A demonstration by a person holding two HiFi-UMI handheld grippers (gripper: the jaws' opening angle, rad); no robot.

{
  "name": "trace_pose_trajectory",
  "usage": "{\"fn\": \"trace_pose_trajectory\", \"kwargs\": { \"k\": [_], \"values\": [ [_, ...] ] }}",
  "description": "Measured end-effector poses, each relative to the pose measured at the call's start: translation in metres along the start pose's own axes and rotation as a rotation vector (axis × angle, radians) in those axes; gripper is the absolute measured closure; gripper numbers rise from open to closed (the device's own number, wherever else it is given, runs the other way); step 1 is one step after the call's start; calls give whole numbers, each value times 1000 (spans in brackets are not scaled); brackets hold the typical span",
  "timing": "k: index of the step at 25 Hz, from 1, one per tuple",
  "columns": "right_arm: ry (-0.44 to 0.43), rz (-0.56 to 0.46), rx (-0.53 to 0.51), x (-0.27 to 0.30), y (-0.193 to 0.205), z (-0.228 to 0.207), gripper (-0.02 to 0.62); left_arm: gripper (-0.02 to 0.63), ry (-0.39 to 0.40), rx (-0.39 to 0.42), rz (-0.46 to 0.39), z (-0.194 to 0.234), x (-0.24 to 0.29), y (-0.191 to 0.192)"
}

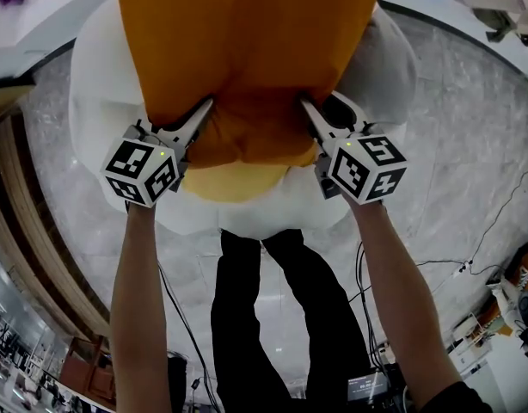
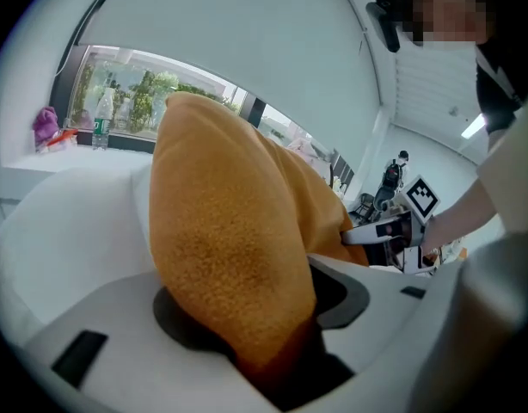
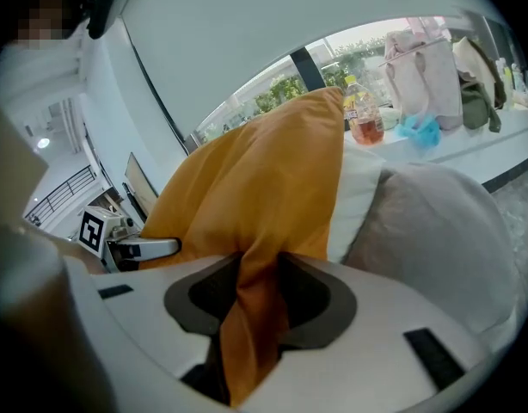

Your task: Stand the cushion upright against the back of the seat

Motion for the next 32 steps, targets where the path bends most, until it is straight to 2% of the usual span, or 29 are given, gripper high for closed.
{"fn": "trace_pose_trajectory", "kwargs": {
  "k": [4, 8, 13, 16, 19, 21, 27, 32],
  "values": [
    [-2, 13, -18, 10, 2, 1, 445, 354, -4, 1, 10, 14, 8, 7],
    [8, 19, -9, 13, 5, 0, 433, 310, -9, -47, 19, 26, 14, 14],
    [9, 25, 13, 8, 6, -2, 395, 223, 25, -153, 37, 35, 13, 16],
    [-20, 8, 41, 1, 2, -2, 348, 191, 44, -183, 36, 35, 8, 12],
    [-35, -19, 82, -5, -1, -1, 316, 129, 21, -187, 7, 37, 3, 11],
    [-34, -36, 104, -8, -2, 0, 307, 118, 23, -205, -2, 38, 2, 11],
    [-8, -90, 130, -20, -8, 4, 279, 100, 30, -332, -78, 49, -14, 3],
    [17, -91, 131, -10, -16, 4, 265, 101, 11, -310, -104, 58, -13, -21]
  ]
}}
Point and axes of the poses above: the fingertips, and each gripper's own axes: x forward along the fingers, z to its left, y out of its underside, the point moved 3 cm from there along -x, backward along the fingers, and after that the axes turned 8 degrees about -y, right-handed, at the moved point
